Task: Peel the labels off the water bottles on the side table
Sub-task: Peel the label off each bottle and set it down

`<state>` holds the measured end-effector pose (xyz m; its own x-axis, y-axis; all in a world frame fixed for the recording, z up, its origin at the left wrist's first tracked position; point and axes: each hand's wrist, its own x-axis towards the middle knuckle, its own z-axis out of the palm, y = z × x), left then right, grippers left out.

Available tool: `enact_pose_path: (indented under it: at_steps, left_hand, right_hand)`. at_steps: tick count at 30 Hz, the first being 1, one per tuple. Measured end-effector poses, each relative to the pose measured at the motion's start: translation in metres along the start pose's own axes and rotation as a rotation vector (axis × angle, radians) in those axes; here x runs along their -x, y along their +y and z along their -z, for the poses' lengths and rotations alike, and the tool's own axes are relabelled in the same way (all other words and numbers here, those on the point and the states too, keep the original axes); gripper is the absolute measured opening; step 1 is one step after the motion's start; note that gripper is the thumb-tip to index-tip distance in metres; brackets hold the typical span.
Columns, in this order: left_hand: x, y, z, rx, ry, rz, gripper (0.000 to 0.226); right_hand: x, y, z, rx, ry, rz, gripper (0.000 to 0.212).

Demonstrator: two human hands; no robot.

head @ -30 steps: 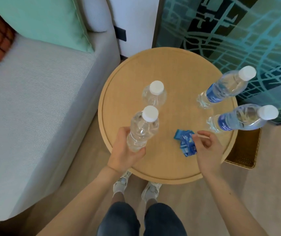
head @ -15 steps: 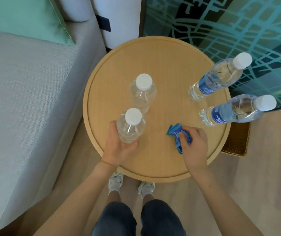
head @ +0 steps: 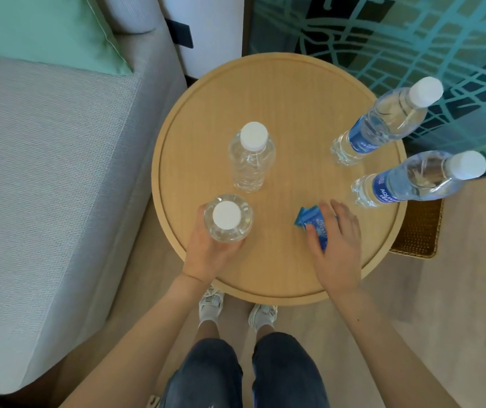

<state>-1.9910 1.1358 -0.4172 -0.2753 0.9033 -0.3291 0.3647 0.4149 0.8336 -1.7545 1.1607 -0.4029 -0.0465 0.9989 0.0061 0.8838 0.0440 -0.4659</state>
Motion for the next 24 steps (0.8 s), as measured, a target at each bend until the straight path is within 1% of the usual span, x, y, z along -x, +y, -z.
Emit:
enact_pose_path:
  at_steps: [5,8,10,12,16,18,21,24]
  left_hand:
    - [0.02,0.021,0.038,-0.215,-0.118,-0.191,0.074]
    - [0.041,0.039,0.072,-0.343,-0.107,-0.254,0.058]
    - [0.055,0.057,0.091,-0.437,-0.099,-0.31,0.048]
    - [0.07,0.078,0.107,-0.505,-0.09,-0.364,0.042]
    - [0.095,0.124,0.129,-0.558,-0.012,-0.486,0.039]
    - [0.106,0.144,0.134,-0.569,0.0,-0.582,0.036]
    - [0.121,0.167,0.136,-0.599,-0.015,-0.734,0.038]
    - [0.132,0.182,0.133,-0.632,-0.045,-0.792,0.042]
  right_hand:
    - [0.003,-0.023,0.031,-0.055,-0.037,-0.042,0.042]
    - [0.008,-0.043,0.059,-0.079,-0.038,-0.007,0.04]
    - [0.011,-0.057,0.08,-0.092,-0.02,0.017,0.033]
    - [0.016,-0.071,0.101,-0.087,-0.01,0.029,0.025]
    - [0.03,-0.098,0.139,-0.062,-0.01,0.099,0.025]
    - [0.037,-0.107,0.157,-0.048,-0.009,0.143,0.026]
    - [0.048,-0.115,0.178,-0.021,0.016,0.195,0.029]
    - [0.06,-0.116,0.193,-0.005,0.055,0.208,0.031]
